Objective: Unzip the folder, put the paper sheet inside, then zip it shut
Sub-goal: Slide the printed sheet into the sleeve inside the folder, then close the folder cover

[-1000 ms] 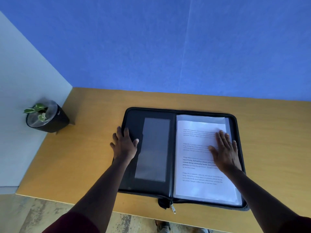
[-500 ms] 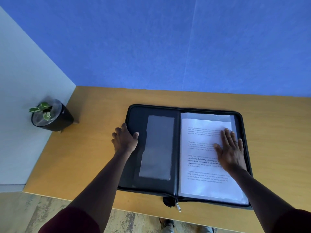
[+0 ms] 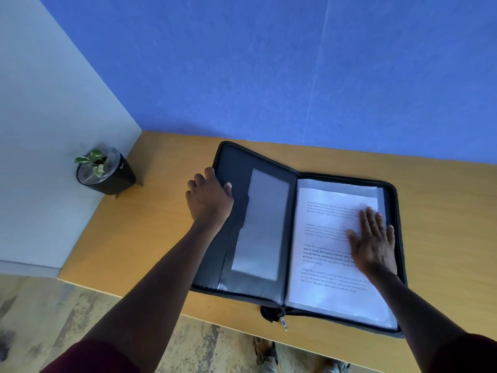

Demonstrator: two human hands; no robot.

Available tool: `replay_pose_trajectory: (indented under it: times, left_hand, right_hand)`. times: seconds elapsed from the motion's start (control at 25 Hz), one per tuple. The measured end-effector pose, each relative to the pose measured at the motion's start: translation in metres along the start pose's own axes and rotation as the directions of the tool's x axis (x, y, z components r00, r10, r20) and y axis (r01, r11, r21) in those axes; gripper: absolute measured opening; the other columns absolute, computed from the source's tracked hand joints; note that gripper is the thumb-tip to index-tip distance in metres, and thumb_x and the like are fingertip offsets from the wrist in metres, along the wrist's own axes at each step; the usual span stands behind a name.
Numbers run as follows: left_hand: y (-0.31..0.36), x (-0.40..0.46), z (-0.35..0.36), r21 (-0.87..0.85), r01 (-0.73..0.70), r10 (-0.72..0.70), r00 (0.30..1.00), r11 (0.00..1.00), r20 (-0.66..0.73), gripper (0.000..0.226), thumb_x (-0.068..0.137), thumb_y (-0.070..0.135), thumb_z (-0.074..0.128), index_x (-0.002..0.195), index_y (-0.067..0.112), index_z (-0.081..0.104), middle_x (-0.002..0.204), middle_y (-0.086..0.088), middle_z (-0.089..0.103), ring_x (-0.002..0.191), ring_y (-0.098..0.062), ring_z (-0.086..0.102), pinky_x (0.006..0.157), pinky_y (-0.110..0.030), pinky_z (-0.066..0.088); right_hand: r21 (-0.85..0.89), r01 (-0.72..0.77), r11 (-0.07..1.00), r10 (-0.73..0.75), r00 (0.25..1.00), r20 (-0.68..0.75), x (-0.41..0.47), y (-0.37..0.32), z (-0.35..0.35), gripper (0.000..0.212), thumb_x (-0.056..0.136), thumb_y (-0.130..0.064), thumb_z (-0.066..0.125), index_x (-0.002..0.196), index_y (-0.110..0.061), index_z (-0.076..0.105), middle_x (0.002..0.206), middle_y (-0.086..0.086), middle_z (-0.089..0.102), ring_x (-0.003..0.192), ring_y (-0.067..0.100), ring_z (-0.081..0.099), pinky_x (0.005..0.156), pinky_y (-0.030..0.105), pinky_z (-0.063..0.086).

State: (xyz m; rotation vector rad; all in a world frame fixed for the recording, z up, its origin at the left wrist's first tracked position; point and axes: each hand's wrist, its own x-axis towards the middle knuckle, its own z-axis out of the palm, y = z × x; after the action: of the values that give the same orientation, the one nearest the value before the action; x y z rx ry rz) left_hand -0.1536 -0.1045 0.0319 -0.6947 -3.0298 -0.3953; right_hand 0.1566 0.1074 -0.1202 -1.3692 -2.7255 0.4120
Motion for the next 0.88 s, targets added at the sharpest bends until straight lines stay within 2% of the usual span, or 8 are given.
replay_pose_trajectory:
  times: [0.2, 0.28, 0.36, 0.44, 0.6, 0.76, 0.88]
  left_hand:
    - [0.033, -0.012, -0.037, -0.041, -0.094, 0.094, 0.996, 0.995, -0.014, 0.042, 0.100, 0.033, 0.048, 0.136, 0.013, 0.038, 0.117, -0.011, 0.059, 0.091, -0.032, 0.064, 0.065, -0.035, 0.039]
    - [0.047, -0.017, -0.050, -0.051, -0.123, 0.123, 0.992, 0.991, -0.014, 0.039, 0.101, 0.030, 0.046, 0.135, 0.014, 0.038, 0.101, -0.008, 0.063, 0.078, -0.029, 0.062, 0.061, -0.033, 0.037]
    - [0.061, -0.023, -0.061, -0.060, -0.161, 0.160, 0.987, 0.985, -0.011, 0.036, 0.100, 0.027, 0.045, 0.134, 0.015, 0.038, 0.079, -0.003, 0.060, 0.066, -0.024, 0.055, 0.057, -0.032, 0.036]
    - [0.075, -0.029, -0.068, -0.091, -0.209, 0.210, 0.978, 0.974, -0.002, 0.035, 0.100, 0.024, 0.045, 0.133, 0.016, 0.038, 0.069, -0.001, 0.056, 0.061, -0.024, 0.055, 0.053, -0.031, 0.037]
    - [0.109, -0.041, -0.077, -0.170, -0.322, 0.333, 0.942, 0.931, 0.039, 0.035, 0.099, 0.021, 0.045, 0.132, 0.016, 0.037, 0.064, -0.001, 0.053, 0.055, -0.021, 0.053, 0.046, -0.029, 0.032]
    - [0.145, -0.060, -0.072, -0.274, -0.402, 0.435, 0.898, 0.874, 0.068, 0.038, 0.097, 0.019, 0.047, 0.133, 0.017, 0.036, 0.056, 0.001, 0.047, 0.046, -0.017, 0.045, 0.044, -0.027, 0.026]
    - [0.172, -0.073, -0.060, -0.356, -0.389, 0.460, 0.878, 0.849, 0.137, 0.043, 0.097, 0.025, 0.047, 0.138, 0.019, 0.036, 0.062, 0.000, 0.055, 0.049, -0.018, 0.050, 0.047, -0.028, 0.033]
  right_hand:
    - [-0.002, 0.006, 1.000, -0.006, 1.000, 0.030, 0.002, 0.000, 0.000, 0.074, 0.095, -0.061, 0.009, 0.155, -0.018, 0.004, 0.162, -0.003, -0.005, 0.150, 0.015, -0.009, 0.122, 0.046, -0.002]
    - [0.001, 0.014, 1.000, -0.014, 0.999, 0.041, 0.002, 0.002, -0.001, 0.073, 0.096, -0.061, 0.009, 0.155, -0.019, 0.002, 0.162, -0.003, -0.006, 0.149, 0.015, -0.010, 0.121, 0.046, -0.003]
    - [0.013, 0.028, 1.000, -0.029, 0.999, 0.047, 0.002, 0.004, -0.002, 0.073, 0.096, -0.060, 0.011, 0.155, -0.019, 0.002, 0.162, -0.003, -0.007, 0.150, 0.016, -0.010, 0.121, 0.046, -0.003]
    - [0.027, 0.039, 0.999, -0.041, 0.998, 0.050, 0.003, 0.005, -0.003, 0.073, 0.096, -0.060, 0.013, 0.155, -0.018, 0.003, 0.162, -0.002, -0.005, 0.150, 0.017, -0.008, 0.121, 0.046, -0.003]
    - [0.025, 0.052, 0.998, -0.054, 0.997, 0.055, 0.001, 0.014, -0.008, 0.074, 0.096, -0.059, 0.016, 0.155, -0.016, 0.008, 0.163, 0.002, 0.000, 0.150, 0.018, -0.004, 0.122, 0.044, -0.002]
    - [-0.040, 0.075, 0.996, -0.072, 0.995, 0.067, -0.004, 0.030, -0.015, 0.077, 0.094, -0.060, 0.009, 0.155, -0.014, 0.008, 0.163, 0.004, 0.002, 0.151, 0.021, -0.001, 0.122, 0.043, 0.001]
    - [-0.021, 0.051, 0.998, -0.050, 0.996, 0.070, -0.010, 0.046, -0.022, 0.079, 0.092, -0.059, 0.004, 0.155, -0.012, 0.006, 0.163, 0.004, 0.000, 0.151, 0.020, 0.000, 0.121, 0.042, -0.001]
